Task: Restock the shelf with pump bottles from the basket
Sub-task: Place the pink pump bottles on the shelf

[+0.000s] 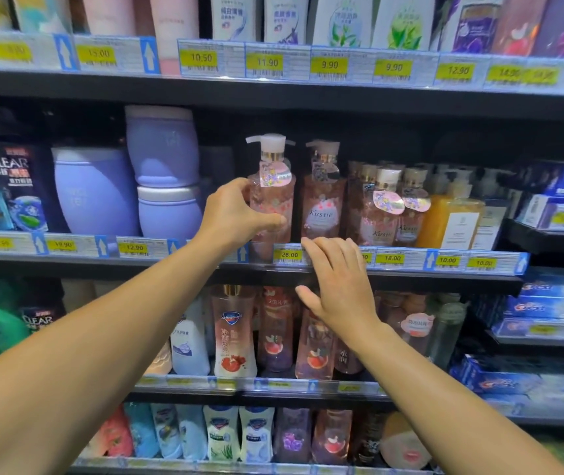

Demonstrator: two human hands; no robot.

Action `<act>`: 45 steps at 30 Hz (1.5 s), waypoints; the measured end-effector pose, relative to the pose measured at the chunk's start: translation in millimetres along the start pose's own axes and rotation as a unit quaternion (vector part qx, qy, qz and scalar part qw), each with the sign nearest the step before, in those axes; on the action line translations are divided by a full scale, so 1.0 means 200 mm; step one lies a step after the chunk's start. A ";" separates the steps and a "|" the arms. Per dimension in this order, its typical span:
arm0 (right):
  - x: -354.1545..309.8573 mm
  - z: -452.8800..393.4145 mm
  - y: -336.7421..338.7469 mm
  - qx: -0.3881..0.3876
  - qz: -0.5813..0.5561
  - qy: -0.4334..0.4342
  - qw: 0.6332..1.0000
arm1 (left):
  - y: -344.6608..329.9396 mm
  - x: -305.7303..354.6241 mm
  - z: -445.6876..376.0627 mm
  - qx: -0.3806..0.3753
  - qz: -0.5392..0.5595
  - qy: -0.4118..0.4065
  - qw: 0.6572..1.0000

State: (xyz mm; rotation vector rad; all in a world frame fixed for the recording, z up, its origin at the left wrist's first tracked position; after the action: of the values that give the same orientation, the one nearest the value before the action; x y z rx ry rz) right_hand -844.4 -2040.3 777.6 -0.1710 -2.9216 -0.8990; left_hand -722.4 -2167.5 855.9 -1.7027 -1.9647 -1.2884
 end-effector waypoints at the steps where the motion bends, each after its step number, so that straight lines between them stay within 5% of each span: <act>1: 0.00 0.00 0.00 0.001 -0.001 0.000 1.000 | -0.01 -0.01 0.00 -0.005 -0.005 0.007 1.000; 45: -0.01 0.01 -0.01 -0.021 -0.011 -0.031 0.999 | -0.11 -0.04 -0.04 -0.139 -0.039 0.002 0.989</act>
State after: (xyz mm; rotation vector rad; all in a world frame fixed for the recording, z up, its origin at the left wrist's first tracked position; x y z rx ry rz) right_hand -843.6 -2041.1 775.3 -0.1731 -2.9672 -0.9764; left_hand -742.8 -2177.4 843.9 -1.7548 -1.9403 -1.6605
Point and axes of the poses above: each hand's wrist, its own z-axis away from the middle knuckle, its own y-axis out of the back of the hand, x = y × z, the point moved 10 cm from there along -z, towards the middle knuckle
